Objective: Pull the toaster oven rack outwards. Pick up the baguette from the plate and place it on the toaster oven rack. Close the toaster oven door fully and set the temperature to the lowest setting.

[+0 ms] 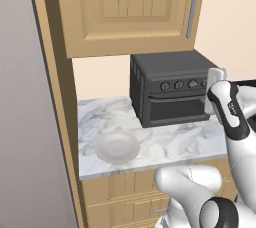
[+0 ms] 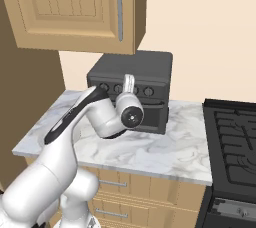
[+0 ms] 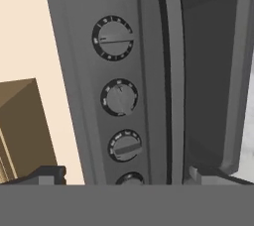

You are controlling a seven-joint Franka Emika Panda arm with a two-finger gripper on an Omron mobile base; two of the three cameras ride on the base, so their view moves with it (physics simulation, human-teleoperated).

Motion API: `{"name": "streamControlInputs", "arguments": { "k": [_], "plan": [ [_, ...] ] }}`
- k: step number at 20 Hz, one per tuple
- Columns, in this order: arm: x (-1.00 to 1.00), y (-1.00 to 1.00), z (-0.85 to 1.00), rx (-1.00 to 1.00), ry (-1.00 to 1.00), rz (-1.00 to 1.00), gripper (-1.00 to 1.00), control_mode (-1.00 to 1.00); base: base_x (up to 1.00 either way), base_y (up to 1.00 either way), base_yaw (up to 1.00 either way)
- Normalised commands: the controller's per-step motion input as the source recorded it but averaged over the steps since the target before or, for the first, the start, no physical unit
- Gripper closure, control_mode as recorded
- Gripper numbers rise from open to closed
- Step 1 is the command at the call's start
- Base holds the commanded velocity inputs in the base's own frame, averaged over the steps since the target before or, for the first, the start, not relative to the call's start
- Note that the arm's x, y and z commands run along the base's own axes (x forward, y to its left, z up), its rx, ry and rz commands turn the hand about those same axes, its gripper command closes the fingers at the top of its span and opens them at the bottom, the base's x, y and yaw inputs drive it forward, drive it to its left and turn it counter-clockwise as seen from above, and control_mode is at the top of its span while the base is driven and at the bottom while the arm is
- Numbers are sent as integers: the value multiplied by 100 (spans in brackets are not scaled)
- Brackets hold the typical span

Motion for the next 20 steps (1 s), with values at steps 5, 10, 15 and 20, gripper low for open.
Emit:
{"name": "streamControlInputs", "arguments": {
  "k": [5,10,15,20],
  "plan": [
    [19,0,-10,-2,0,1,-100,-100,0,0,0],
    [21,0,-4,-2,0,2,-100,-100,0,0,0],
    [16,0,-5,-1,0,3,-100,-100,0,0,0],
    [13,-3,-9,-1,-2,2,-100,-100,0,0,0]
  ]
}}
